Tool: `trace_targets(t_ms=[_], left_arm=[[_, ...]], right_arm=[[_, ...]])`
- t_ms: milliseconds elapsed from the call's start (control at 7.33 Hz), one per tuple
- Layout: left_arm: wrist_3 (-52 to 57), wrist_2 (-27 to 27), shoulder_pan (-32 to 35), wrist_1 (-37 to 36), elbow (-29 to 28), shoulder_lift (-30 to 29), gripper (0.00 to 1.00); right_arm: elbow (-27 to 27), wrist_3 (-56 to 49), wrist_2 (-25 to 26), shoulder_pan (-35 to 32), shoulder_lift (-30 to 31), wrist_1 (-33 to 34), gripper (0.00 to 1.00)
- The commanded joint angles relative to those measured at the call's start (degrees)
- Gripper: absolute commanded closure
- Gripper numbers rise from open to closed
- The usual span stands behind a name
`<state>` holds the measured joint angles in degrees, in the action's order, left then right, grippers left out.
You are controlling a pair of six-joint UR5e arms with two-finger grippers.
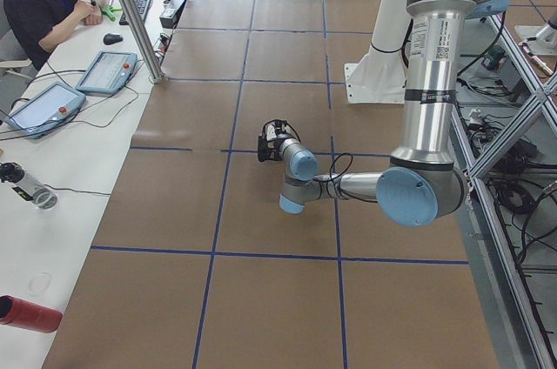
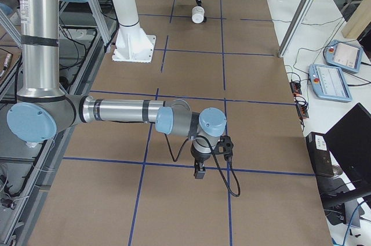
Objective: Flip mug
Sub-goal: 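Move the left gripper to the sideways white mug's base and close on it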
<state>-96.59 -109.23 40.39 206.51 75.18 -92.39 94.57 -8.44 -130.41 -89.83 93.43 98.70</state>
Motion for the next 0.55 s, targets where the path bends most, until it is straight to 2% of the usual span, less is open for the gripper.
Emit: trace_targets(t_ms=[0,136,409], left_arm=[[0.18,0.07,-0.31,0.04,-1.17,-0.07,0.37],[0.18,-0.01,-0.31,0.04,-1.26,-0.07,0.37],[-0.09,0.16,-0.31,0.38,-1.08,-0.07,0.55]], right_arm=[[0.0,0.0,-0.02,0.0,0.0,0.0,0.0],[0.0,0.0,-0.02,0.0,0.0,0.0,0.0],[0.0,0.0,-0.02,0.0,0.0,0.0,0.0]])
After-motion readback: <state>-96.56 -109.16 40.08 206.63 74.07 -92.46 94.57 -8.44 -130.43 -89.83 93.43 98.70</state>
